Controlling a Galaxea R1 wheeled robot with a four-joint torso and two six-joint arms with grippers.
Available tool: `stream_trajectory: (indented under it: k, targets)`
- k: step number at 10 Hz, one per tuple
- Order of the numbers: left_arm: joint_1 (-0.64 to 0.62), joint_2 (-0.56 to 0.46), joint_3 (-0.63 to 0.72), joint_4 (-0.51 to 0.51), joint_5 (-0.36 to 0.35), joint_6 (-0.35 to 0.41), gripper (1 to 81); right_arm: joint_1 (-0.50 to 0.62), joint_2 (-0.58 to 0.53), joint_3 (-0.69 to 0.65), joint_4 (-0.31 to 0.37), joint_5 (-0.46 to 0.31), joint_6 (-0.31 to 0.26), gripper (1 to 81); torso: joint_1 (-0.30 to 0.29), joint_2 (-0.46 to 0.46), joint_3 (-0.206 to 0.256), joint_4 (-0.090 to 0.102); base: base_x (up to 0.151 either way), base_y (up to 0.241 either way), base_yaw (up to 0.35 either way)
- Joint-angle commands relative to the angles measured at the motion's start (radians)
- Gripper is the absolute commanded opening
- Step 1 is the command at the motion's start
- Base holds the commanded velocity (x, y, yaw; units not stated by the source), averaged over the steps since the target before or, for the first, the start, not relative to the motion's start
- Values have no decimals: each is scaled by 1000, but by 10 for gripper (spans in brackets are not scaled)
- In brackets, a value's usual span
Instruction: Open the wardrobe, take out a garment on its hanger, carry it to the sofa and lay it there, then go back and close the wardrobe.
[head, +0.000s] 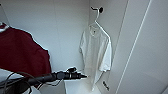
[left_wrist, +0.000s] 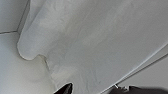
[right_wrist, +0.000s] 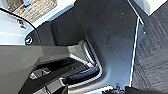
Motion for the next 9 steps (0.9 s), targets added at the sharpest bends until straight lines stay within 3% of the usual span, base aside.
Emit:
stream_trajectory:
  k: [1, 3, 6, 9]
  targets:
    - [-337, 34, -12, -36, -11, -256, 811, 32, 2, 10, -2, -47, 4, 811, 0, 0, 0, 0, 0, 0, 0]
    - [-417, 46, -15, -35, -74, -432, 811, 32, 2, 8, -2, -47, 4, 811, 0, 0, 0, 0, 0, 0, 0]
    - [-535, 95, -69, -33, -114, -622, 811, 36, 3, 7, -2, -48, 4, 811, 0, 0, 0, 0, 0, 0, 0]
    - [-617, 158, -165, -36, -114, -742, 811, 36, 10, 4, -2, -48, 4, 811, 1, 1, 0, 0, 0, 0, 0]
